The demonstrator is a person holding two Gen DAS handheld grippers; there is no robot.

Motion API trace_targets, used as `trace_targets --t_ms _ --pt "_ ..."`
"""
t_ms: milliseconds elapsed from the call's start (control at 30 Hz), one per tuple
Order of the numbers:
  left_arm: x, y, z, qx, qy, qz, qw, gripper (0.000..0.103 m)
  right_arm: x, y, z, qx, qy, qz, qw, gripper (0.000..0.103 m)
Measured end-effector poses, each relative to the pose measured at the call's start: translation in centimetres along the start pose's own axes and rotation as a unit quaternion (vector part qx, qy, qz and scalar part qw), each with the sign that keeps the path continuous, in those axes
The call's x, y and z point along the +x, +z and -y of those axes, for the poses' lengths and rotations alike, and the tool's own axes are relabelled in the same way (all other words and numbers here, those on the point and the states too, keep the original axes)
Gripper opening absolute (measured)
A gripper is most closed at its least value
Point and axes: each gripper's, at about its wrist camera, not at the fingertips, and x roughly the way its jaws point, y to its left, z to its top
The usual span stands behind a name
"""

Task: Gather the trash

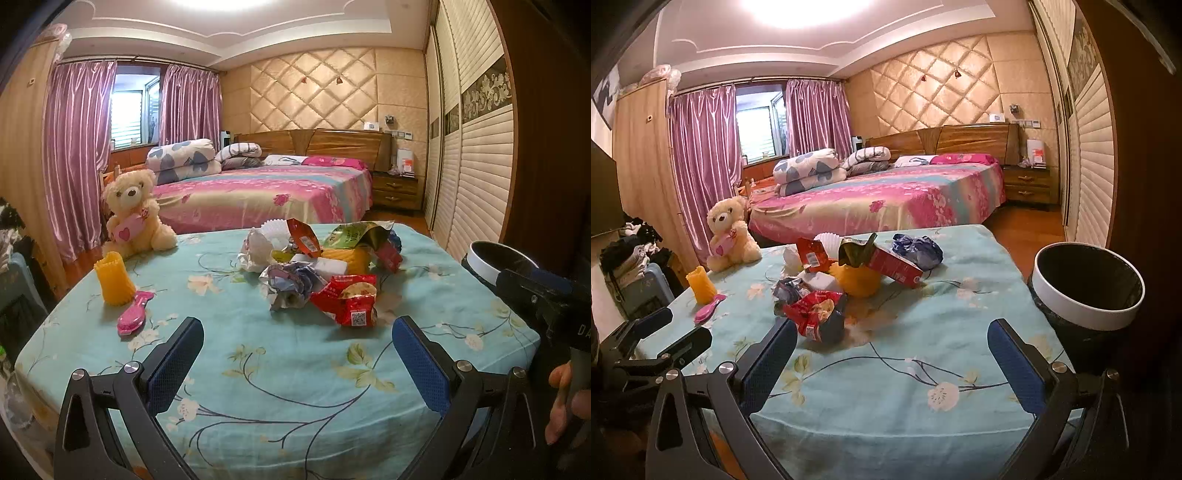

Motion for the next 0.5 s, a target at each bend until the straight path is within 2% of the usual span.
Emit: trace_targets --t_ms 500 --pt "-0.03 0.09 -0.06 0.0 -0.001 0.001 1.0 0.102 0.04 0.03 -0.08 0.004 0.009 -0.004 1.0 0.103"
